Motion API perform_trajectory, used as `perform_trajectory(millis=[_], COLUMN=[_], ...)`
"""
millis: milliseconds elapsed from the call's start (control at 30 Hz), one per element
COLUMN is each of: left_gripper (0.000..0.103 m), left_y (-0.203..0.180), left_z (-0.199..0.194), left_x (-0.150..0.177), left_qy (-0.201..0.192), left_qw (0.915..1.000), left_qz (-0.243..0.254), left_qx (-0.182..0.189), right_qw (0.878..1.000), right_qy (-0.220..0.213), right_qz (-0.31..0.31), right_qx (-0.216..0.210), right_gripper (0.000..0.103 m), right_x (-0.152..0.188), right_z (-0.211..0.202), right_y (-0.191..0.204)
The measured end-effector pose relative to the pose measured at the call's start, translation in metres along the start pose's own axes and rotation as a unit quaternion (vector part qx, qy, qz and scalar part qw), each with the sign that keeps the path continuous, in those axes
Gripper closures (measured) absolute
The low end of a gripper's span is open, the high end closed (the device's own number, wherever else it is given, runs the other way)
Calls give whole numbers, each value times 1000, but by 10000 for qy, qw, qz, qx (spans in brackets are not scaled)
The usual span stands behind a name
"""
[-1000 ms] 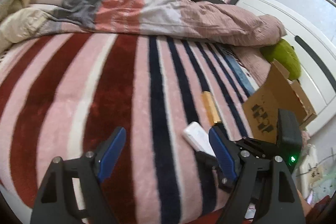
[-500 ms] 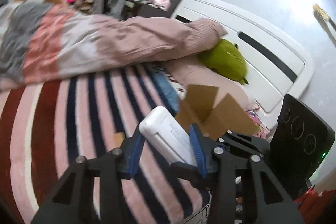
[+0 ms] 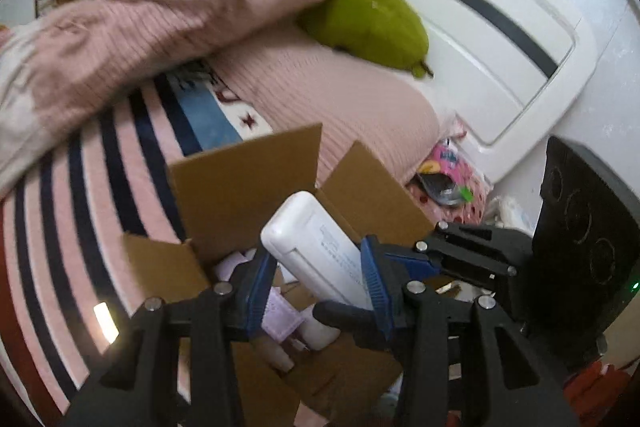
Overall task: Organize rigid objects
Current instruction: 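Lower the power bank into the cardboard box and release it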
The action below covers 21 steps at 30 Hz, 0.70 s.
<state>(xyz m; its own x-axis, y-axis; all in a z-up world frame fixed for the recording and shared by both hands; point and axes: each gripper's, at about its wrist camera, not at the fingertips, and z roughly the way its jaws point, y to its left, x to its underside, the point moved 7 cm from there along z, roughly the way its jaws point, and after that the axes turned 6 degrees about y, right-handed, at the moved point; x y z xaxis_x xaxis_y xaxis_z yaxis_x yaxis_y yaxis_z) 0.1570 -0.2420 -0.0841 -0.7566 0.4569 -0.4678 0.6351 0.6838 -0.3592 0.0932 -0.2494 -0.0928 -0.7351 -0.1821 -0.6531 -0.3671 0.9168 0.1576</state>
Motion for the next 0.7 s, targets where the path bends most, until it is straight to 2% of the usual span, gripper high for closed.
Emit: perform_trajectory(millis=[133,233,333,467,500,600,700], left_gripper=[63,62,58,39,39,38,28], left_y=[1,3,5,11,14,25,43], left_z=[21,32,33,1,-9,-48,-91], left_x=[-4,-1,3,6,7,17,35], left_qy=[348,588,628,231,116,-282,-730], left_qw=[9994,9982,9978,9993,9993,9977,9912], left_qz=[-36,-103,-123,-223,-248,-324,-477], left_qx=[-49,-60,-196,-183,-249,-523,-996], right_qw=[9985,9969,9957,9952,9952,9955,9979], right_qy=[534,749,914,973,969,925,619], right_qz=[-13,-144,-110,-39,-53,-80,-169], right_qx=[102,178,108,89,92,196,103], right_gripper=[72,72,71,71,71,70,70], right_x=[3,11,20,21,21,18,9], right_z=[15,21,26,27,25,22,10], right_y=[-20,-21,-22,-20,-18,-10,10])
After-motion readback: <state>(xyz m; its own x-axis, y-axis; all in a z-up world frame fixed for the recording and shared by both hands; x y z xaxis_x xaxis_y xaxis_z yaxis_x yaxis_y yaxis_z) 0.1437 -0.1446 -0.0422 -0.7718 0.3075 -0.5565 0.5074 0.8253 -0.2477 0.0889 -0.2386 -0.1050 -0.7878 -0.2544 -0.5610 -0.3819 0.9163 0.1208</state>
